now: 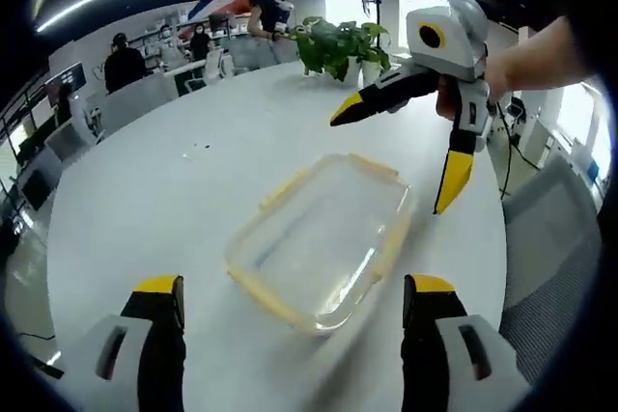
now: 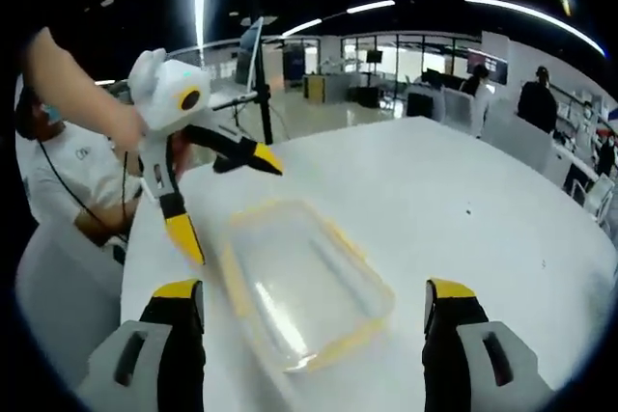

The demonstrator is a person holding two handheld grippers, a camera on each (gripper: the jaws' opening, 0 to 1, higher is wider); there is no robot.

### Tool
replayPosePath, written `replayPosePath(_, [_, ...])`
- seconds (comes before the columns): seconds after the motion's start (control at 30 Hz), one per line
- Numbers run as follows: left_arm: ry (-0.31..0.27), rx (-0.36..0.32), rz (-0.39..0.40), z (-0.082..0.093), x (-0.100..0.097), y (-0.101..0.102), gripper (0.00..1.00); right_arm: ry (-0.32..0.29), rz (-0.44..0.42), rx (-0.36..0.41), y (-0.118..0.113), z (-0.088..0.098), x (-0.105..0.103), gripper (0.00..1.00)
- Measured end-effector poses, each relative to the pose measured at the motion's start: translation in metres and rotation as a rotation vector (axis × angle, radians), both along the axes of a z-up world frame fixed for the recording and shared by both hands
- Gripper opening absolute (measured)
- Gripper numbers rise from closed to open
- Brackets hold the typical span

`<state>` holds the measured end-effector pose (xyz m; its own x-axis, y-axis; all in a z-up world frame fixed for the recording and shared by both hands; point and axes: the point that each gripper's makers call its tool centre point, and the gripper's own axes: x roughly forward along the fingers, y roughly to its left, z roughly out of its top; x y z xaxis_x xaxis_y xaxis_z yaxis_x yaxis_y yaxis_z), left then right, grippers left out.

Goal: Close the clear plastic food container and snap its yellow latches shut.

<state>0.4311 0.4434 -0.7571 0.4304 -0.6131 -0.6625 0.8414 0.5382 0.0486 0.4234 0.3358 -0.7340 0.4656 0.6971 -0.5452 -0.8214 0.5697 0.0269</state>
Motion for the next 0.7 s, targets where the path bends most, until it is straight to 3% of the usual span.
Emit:
replayPosePath(0.2, [0.023, -0.045, 0.048, 0.003, -0.004, 0.005, 0.94, -0.008, -0.036, 0.029, -0.004, 0.005, -0.001, 0.94])
replayPosePath(0.7, [0.018, -0.112, 0.122, 0.007, -0.011, 0.018, 0.94, -0.043, -0.112, 0.101, -0.012, 0.020, -0.008, 0.93])
